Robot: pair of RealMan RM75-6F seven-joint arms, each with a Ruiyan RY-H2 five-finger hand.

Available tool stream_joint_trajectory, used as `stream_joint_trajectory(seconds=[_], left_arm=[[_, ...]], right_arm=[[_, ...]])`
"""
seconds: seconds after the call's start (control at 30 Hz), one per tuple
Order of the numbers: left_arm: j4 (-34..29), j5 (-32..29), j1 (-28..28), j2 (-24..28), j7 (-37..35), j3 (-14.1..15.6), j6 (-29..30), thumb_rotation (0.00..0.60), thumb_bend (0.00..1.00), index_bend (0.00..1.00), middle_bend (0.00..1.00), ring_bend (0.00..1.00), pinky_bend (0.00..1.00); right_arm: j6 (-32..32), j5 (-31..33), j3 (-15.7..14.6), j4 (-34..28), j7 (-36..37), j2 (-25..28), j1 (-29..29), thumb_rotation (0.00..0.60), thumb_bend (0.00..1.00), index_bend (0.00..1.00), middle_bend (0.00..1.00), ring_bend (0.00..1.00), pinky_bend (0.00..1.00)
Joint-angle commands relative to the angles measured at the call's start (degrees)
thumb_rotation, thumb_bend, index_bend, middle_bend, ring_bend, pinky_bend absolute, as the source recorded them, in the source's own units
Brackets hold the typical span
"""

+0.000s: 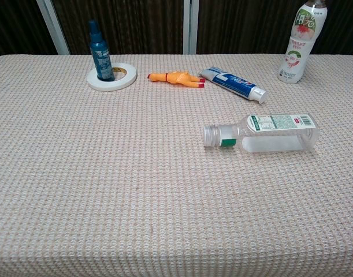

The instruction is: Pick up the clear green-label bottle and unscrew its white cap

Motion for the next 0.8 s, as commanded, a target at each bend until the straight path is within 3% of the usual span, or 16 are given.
stream_joint_trajectory(seconds=[0.03, 0.23, 0.4, 0.8], left_arm=[[0.01, -0.06, -0.01, -0.02, 0.05, -0.05, -0.04, 0.600, 0.06, 0.19, 0.08, 0.01, 0.00], [0.08, -0.05, -0.14, -0.10, 0.09, -0.08, -0.31, 0.600, 0.06, 0.19, 0.08, 0.01, 0.00], [0.19, -0.19, -0.22, -0.35, -0.02, -0.22, -0.43, 0.600, 0.06, 0.19, 0.08, 0.01, 0.00], [-0.20, -0.59, -0.42, 0.10, -0.02, -0.16, -1.24, 0.600, 0.06, 0.19, 0.08, 0.01, 0.00]], right_arm=[[-0.20, -0.04, -0.18, 0.00, -0.04, -0.03, 0.05, 0.600, 0.12, 0.00, 0.07, 0.00, 0.00], [-1.53, -0.85, -0.82, -0.30, 0.32, 0.14, 0.84, 0.600, 0.12, 0.00, 0.07, 0.00, 0.00], [-6.61, -2.86, -1.11, -1.77, -0.24, 0.88, 4.60, 0.600, 0.11, 0.00, 0.07, 0.00, 0.00], [-32.77, 3.40, 2.08, 0.77, -3.20, -4.11, 21.45, 0.600, 0.10, 0.00, 0.06, 0.00, 0.00]])
